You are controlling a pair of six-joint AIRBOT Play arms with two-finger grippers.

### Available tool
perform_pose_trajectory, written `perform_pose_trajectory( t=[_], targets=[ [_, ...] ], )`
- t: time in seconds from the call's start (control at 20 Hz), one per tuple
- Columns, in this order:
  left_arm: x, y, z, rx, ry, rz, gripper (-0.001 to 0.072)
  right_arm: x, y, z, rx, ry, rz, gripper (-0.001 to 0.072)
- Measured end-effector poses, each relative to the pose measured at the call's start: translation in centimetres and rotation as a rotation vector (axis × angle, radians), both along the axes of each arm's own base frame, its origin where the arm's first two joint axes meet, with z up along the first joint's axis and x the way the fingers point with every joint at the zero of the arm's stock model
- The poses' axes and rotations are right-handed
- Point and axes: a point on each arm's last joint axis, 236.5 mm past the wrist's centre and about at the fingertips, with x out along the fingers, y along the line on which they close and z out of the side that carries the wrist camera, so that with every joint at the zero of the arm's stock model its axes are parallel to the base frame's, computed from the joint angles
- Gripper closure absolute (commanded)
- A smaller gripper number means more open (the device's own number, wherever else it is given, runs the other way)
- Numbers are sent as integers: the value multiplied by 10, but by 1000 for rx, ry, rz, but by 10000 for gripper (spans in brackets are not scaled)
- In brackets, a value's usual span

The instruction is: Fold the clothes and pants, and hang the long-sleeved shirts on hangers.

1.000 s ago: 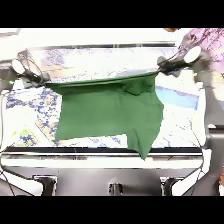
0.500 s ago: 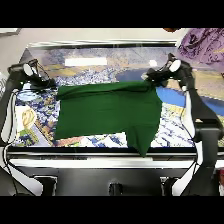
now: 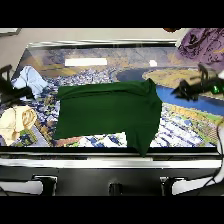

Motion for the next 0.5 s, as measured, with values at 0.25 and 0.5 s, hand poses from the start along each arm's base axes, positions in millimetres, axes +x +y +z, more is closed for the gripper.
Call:
perform_pose_trajectory(
  t=[0.25, 0.5],
  targets=[
    [-71, -10, -21, -27, 55, 32, 87, -96, 11, -60, 143, 110, -31, 384],
    [-88, -16, -31, -28, 56, 32, 87, -129, 34, -96, 170, 115, -21, 331]
  ],
)
